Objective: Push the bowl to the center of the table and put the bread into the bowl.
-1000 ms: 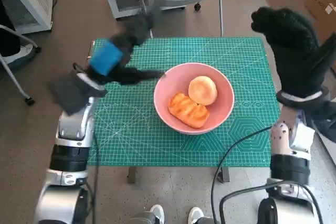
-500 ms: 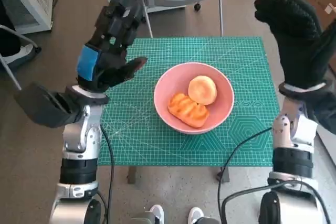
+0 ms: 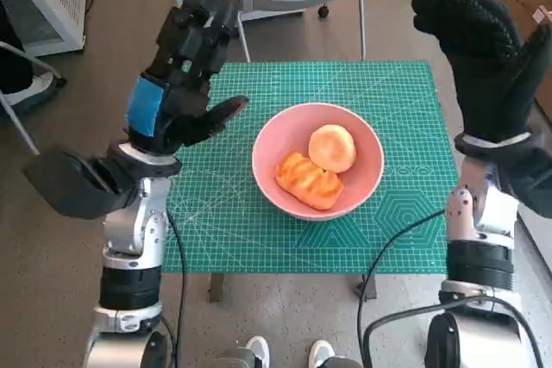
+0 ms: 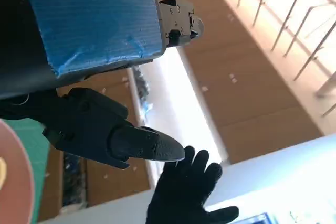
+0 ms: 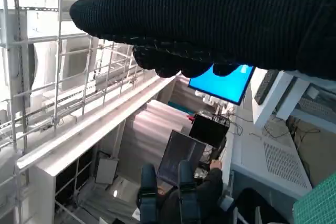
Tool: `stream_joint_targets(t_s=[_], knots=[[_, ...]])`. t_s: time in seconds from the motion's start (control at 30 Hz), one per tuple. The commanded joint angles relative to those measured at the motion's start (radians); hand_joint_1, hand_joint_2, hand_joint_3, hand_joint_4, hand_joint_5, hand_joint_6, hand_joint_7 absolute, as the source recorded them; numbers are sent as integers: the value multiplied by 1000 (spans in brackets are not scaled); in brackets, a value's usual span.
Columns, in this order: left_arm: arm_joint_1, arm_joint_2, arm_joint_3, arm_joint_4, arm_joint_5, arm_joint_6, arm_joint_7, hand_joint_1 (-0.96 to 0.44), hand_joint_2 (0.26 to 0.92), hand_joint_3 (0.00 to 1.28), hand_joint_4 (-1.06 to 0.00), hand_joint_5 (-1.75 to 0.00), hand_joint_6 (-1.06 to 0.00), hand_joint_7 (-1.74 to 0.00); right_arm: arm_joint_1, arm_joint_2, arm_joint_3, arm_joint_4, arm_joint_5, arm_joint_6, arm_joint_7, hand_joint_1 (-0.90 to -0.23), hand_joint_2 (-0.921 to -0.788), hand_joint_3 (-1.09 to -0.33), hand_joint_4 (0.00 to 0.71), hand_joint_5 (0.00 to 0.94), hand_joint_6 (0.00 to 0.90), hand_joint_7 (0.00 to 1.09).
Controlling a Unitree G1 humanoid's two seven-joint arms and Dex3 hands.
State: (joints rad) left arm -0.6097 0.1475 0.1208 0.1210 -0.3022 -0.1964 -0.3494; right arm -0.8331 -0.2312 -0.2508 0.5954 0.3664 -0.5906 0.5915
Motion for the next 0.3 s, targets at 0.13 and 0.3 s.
stream_joint_targets(t_s=[0.13, 0.3], knots=[[-1, -22, -2, 22, 15, -31, 19, -500, 921, 186, 1, 1, 1, -262, 1, -14, 8, -10, -22, 12, -16, -654, -921, -706, 324, 0, 462, 2], [-10, -28, -4, 26, 16, -35, 16, -499, 920, 193, 1, 1, 1, -255, -2, -16, 8, -13, -30, 12, -26, -644, -921, -715, 322, 0, 462, 2]])
